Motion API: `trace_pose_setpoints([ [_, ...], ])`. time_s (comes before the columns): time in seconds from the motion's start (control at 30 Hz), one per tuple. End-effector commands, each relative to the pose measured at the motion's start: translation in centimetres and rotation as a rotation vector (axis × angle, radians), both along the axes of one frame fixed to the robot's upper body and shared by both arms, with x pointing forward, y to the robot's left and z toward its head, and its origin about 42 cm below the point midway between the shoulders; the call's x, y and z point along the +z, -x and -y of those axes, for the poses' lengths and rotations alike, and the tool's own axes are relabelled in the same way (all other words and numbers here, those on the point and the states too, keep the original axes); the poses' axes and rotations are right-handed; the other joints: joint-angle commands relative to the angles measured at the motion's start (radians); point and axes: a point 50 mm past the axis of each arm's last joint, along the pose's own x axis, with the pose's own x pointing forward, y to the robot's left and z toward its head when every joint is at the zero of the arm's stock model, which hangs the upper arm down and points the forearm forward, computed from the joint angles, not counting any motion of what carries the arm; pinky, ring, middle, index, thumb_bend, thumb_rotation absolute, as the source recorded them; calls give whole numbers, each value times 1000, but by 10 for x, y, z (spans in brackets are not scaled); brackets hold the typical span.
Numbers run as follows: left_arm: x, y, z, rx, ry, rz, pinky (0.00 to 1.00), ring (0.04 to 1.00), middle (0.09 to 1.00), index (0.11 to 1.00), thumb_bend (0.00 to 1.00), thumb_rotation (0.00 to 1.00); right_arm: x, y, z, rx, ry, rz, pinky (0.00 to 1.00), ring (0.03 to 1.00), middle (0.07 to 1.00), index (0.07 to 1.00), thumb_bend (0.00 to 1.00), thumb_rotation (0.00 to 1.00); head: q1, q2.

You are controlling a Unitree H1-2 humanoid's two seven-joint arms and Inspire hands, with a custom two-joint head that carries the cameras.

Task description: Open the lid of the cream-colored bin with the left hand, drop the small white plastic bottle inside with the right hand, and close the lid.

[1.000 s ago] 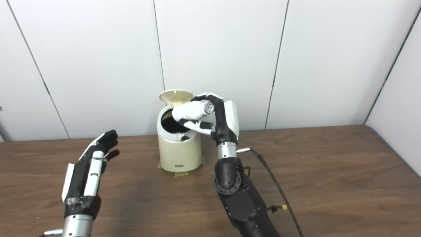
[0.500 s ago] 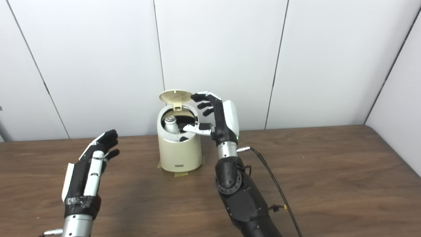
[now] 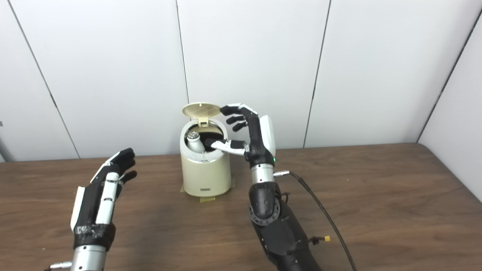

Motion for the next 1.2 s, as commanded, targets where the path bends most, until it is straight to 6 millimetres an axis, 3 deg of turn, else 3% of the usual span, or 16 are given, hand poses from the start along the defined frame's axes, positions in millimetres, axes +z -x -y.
trace_pose_setpoints([
  [0.0, 17, -2, 3, -5, -2, 86, 820, 867, 856, 830, 318, 823, 22, -1, 1, 1, -65, 128, 394, 501, 584, 493, 541, 139, 0, 1],
  [0.1, 18, -2, 2, 2, 1, 86, 816, 863, 854, 826, 324, 820, 20, 6, 7, -40, -112, 155, 447, 572, 658, 491, 517, 152, -1, 3],
  [0.27, 19, -2, -1, 26, 5, 82, 808, 851, 847, 822, 332, 806, 24, 24, 19, -46, -185, 209, 449, 546, 591, 492, 502, 168, 3, 2],
  [0.33, 19, -2, -3, 27, 2, 85, 826, 858, 855, 830, 341, 818, 25, 31, 25, -18, -197, 216, 566, 619, 633, 493, 494, 174, 8, 1],
  [0.37, 19, -2, -4, 28, 0, 86, 826, 859, 855, 830, 341, 819, 23, 38, 31, 0, -183, 212, 572, 623, 635, 493, 494, 175, 9, 2],
  [0.4, 19, -1, -5, 28, -2, 87, 828, 858, 855, 830, 341, 823, 21, 44, 36, 13, -163, 202, 686, 685, 673, 495, 489, 178, 11, 3],
  [0.47, 20, -1, -6, 28, -3, 90, 820, 853, 851, 828, 339, 832, 19, 53, 42, 39, -135, 174, 789, 750, 721, 497, 484, 180, 11, 2],
  [0.5, 20, -2, -7, 32, -3, 93, 816, 852, 851, 828, 345, 838, 18, 60, 48, 87, -133, 153, 811, 786, 764, 639, 497, 567, 11, 1],
  [0.53, 20, -2, -8, 35, -3, 96, 806, 849, 848, 825, 362, 862, 17, 65, 51, 124, -134, 139, 833, 845, 839, 794, 491, 811, 11, 1],
  [0.6, 21, -3, -10, 34, -12, 109, 801, 847, 848, 825, 367, 887, 13, 74, 58, 206, -134, 121, 849, 886, 888, 883, 484, 934, 13, -3],
  [0.63, 21, -4, -11, 31, -14, 114, 805, 846, 847, 823, 387, 888, 11, 77, 60, 234, -134, 117, 878, 914, 917, 909, 408, 974, 14, -4],
  [0.73, 27, -6, -13, 15, -49, 137, 810, 842, 841, 819, 392, 901, 0, 81, 64, 275, -157, 114, 872, 910, 906, 890, 274, 995, 21, -11],
  [0.8, 35, -8, -15, 0, -79, 166, 802, 830, 826, 806, 331, 901, -9, 84, 68, 286, -175, 95, 835, 878, 875, 852, 224, 941, 25, -8],
  [0.87, 47, -11, -19, -30, -116, 186, 790, 824, 815, 793, 225, 870, -15, 86, 70, 294, -185, 75, 797, 846, 847, 820, 208, 865, 27, -7],
  [0.97, 70, -19, -23, -101, -206, 191, 835, 861, 847, 815, 168, 893, -17, 85, 72, 292, -181, 65, 754, 816, 823, 806, 242, 783, 35, -8],
  [1.17, 129, -44, -18, -143, -463, 258, 928, 947, 918, 906, 358, 996, -17, 83, 72, 262, -168, 67, 718, 794, 802, 800, 278, 739, 37, -10],
])
